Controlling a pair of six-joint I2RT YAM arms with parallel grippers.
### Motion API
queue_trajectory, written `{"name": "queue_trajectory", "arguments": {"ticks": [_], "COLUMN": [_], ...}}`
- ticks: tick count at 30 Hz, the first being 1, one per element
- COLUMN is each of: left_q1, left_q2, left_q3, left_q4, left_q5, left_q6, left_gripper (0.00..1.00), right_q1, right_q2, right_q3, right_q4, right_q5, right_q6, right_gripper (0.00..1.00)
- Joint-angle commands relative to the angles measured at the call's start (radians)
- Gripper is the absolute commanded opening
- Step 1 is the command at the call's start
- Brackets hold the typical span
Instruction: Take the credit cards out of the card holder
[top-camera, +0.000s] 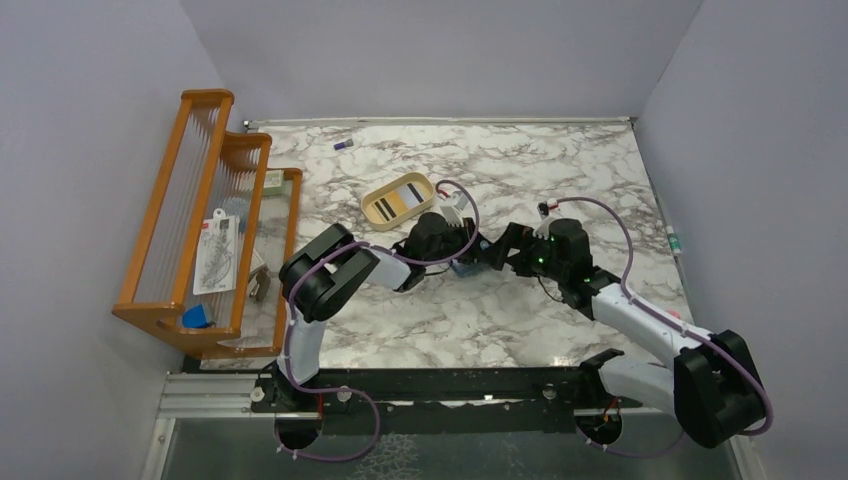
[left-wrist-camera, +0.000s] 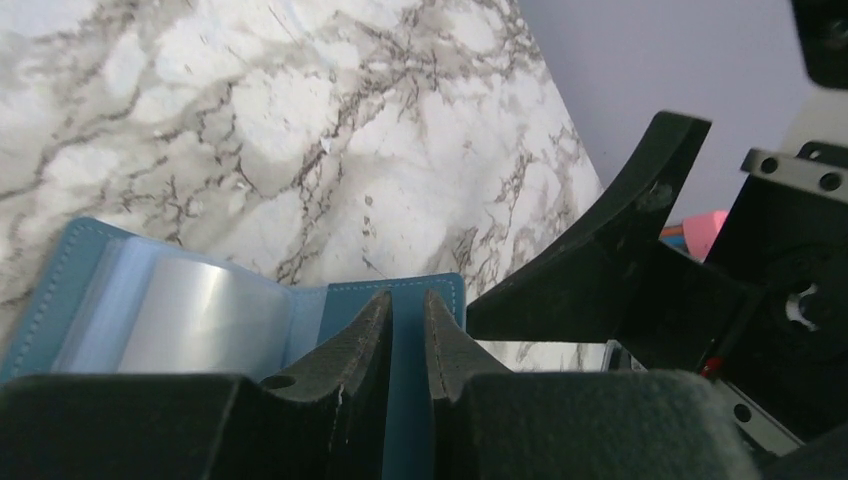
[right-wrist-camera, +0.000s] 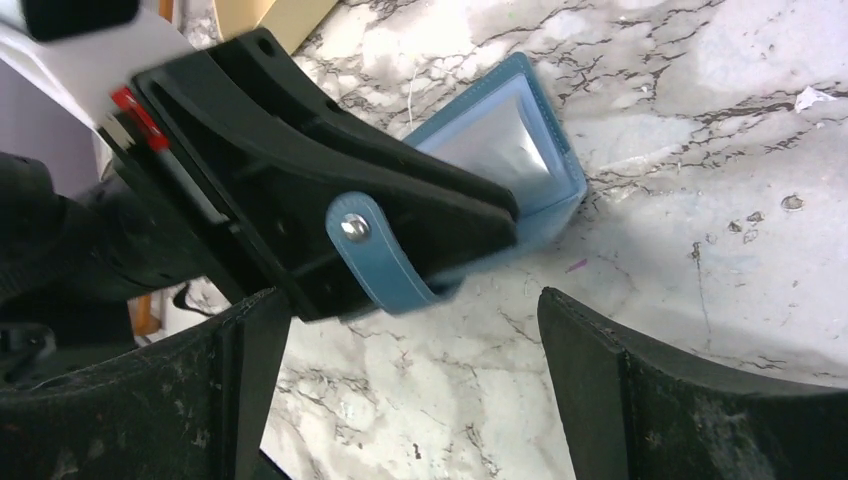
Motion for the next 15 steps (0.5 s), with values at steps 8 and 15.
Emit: {"name": "queue_trajectory", "arguments": {"ticks": [8, 15], "left_q1": [-0.059, -0.062], "left_q2": [0.035, 0.061], "left_q3": [0.002, 0.015], "left_q4": [-0.018, -0.053], "left_q5": [-0.025, -0.059], "left_q6": [-0.006, -0.018], "left_gripper": [0.19, 0.18], "right_q1": [0.000, 0.001], "right_q2": [0.054, 0.019], "right_q3": [-0.050, -0.069], "right_q4": [0.084, 0.117], "right_q5": [-0.037, -0.078], "right_q6": [0.190, 0.174], "right_gripper": [0.80, 0.56]}}
